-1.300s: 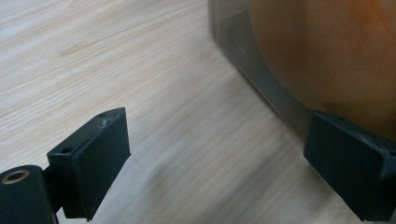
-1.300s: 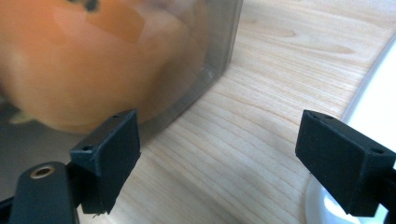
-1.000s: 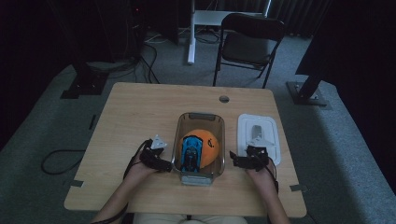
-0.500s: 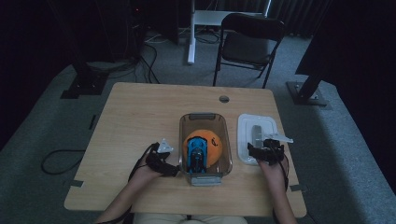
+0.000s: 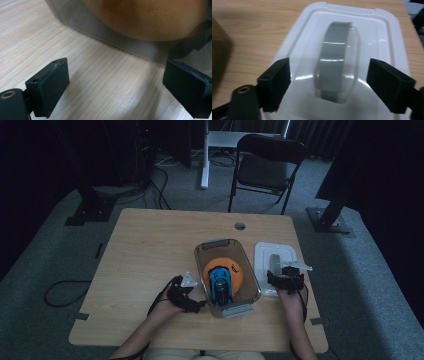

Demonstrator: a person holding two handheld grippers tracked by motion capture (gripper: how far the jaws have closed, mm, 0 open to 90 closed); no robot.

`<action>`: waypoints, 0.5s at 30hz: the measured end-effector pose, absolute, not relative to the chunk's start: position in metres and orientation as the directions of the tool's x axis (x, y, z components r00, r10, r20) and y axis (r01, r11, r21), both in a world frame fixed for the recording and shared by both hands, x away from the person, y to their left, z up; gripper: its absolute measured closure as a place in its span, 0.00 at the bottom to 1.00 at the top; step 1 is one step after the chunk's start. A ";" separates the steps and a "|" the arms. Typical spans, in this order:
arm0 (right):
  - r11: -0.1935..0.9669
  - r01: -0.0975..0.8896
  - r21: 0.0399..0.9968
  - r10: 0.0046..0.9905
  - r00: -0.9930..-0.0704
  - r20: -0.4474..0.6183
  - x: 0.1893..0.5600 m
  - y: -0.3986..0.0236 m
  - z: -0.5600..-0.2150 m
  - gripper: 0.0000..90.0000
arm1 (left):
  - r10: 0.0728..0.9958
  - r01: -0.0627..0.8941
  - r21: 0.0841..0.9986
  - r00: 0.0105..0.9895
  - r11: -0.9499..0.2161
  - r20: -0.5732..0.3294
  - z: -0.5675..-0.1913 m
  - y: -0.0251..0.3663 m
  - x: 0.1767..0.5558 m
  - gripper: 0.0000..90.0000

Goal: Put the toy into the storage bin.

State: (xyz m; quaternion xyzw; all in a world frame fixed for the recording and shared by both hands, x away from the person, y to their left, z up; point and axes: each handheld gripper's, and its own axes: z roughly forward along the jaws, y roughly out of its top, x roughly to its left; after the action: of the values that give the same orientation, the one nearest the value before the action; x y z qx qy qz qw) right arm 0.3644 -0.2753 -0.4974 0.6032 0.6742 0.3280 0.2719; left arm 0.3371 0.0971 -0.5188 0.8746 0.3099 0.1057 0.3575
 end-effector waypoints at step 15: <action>0.075 0.667 0.741 0.991 -0.130 0.017 0.376 -0.277 -0.512 0.63 | 0.592 0.444 0.711 0.804 -0.545 -0.048 -0.516 0.086 0.329 0.03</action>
State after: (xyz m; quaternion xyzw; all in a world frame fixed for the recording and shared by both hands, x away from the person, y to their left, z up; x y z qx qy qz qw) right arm 0.3765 -0.2772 -0.5120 0.6056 0.6847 0.3099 0.2616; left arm 0.3293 0.0865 -0.5164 0.8733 0.2966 0.0993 0.3736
